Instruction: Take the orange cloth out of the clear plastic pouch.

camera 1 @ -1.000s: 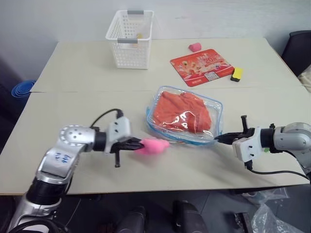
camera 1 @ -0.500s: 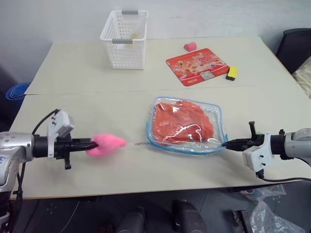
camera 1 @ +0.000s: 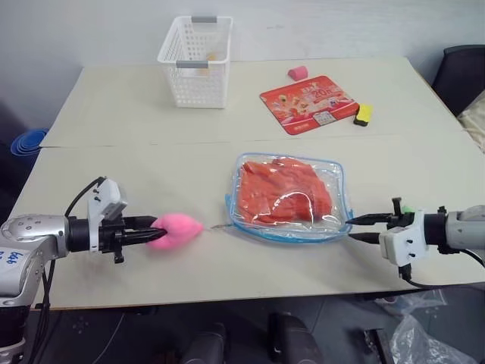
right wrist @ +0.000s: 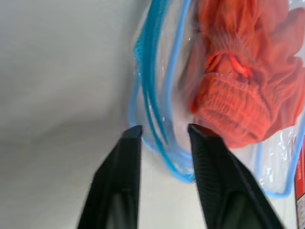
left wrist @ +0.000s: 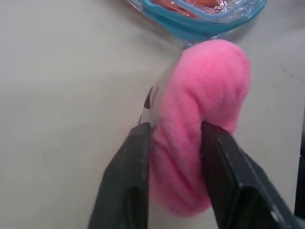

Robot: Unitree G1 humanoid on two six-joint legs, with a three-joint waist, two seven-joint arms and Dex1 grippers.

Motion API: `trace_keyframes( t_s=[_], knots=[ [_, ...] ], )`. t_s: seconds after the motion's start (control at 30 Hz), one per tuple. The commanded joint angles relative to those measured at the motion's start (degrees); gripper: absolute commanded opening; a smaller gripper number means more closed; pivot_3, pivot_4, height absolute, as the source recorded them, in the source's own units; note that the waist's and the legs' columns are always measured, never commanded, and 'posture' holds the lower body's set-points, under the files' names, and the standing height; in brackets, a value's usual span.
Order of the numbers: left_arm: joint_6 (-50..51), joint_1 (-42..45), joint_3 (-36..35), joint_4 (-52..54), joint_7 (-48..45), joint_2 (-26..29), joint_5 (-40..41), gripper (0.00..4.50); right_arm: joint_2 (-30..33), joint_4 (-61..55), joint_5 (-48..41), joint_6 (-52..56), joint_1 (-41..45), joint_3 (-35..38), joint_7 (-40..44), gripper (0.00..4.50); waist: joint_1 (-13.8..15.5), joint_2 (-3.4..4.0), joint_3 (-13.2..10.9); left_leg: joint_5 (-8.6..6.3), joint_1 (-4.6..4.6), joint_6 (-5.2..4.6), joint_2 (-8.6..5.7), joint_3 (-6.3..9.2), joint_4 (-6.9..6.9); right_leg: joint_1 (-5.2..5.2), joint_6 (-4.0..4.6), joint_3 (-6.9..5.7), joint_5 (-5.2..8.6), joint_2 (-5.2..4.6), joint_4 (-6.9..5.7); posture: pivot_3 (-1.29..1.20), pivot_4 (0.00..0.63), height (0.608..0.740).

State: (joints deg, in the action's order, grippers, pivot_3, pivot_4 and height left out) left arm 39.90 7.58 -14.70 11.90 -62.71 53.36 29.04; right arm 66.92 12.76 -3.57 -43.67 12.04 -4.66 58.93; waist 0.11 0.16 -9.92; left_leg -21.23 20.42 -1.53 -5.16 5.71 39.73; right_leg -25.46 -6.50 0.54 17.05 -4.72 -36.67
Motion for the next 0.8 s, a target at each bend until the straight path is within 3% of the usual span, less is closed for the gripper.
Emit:
trace_keyframes(
  t_s=[0.03, 0.17, 0.23, 0.33, 0.43, 0.63, 0.8],
  knots=[
    [0.27, -2.26, -2.9, -1.58, -2.61, 2.27, 1.9, 2.8, 3.02, -4.48, -4.74, 4.08, -6.32, 7.97, -0.36, 3.0, 0.01, 0.0, 0.0, 0.0, 0.0, 0.0, 0.01, 0.0, -0.01, 0.0, 0.0, 0.0, 0.0, 0.01, 0.02, 0.0, 0.15, 0.74],
    [0.64, 2.93, -5.05, -8.7, -3.94, 4.53, 3.24, 4.03, 1.53, -15.98, -17.81, 22.76, -18.41, 20.25, -1.53, 4.36, 0.09, -0.01, 0.0, 0.0, -0.01, 0.01, 0.05, 0.01, -0.04, 0.03, 0.03, 0.0, 0.01, 0.03, 0.05, 0.0, 0.15, 0.74],
    [0.65, 10.14, -2.92, -10.43, -3.99, 5.32, 3.21, 4.48, 0.74, -24.0, -26.48, 35.69, -23.77, 25.76, -2.52, 4.5, 0.66, -0.03, -0.02, 0.0, -0.01, 0.02, 0.06, 0.03, -0.03, 0.04, 0.04, -0.01, 0.0, 0.03, 0.03, 0.0, 0.15, 0.74],
    [-3.24, 22.48, 5.71, -7.85, -6.91, 3.55, 0.97, 4.48, -0.97, -36.36, -40.11, 52.12, -29.03, 31.07, -6.46, 4.5, 1.64, -0.04, -0.02, 0.0, -0.01, 0.03, 0.05, 0.1, 0.01, 0.13, 0.07, -0.06, -0.04, 0.01, 0.1, 0.0, 0.15, 0.74],
    [-9.77, 31.59, 16.9, -3.76, -10.56, -1.01, -3.91, 4.48, -3.85, -45.96, -50.35, 61.97, -28.36, 30.48, -14.82, 4.5, 1.98, -0.03, 0.0, -0.04, -0.02, -0.05, -0.03, 0.24, 0.07, 0.34, -0.02, -0.18, -0.09, -0.08, 0.19, 0.0, 0.15, 0.74],
    [-26.3, 38.43, 29.51, -5.1, -11.94, -9.34, -15.52, 4.48, -9.0, -54.66, -50.5, 69.47, -26.12, 26.61, -23.19, 4.5, 1.33, -0.13, -0.06, -0.08, 0.02, -0.12, -0.01, 0.14, 0.11, 0.27, -0.07, -0.1, -0.12, 0.01, 0.25, 0.0, 0.15, 0.74],
    [-43.73, 40.75, 35.52, -14.87, -8.65, -14.8, -27.12, 4.48, -11.93, -57.47, -49.73, 72.19, -26.82, 26.79, -25.29, 4.5, 1.37, -0.13, -0.06, -0.08, 0.01, -0.12, -0.02, 0.08, 0.19, 0.22, -0.07, -0.03, -0.12, 0.03, 0.23, 0.0, 0.15, 0.74]
  ],
)
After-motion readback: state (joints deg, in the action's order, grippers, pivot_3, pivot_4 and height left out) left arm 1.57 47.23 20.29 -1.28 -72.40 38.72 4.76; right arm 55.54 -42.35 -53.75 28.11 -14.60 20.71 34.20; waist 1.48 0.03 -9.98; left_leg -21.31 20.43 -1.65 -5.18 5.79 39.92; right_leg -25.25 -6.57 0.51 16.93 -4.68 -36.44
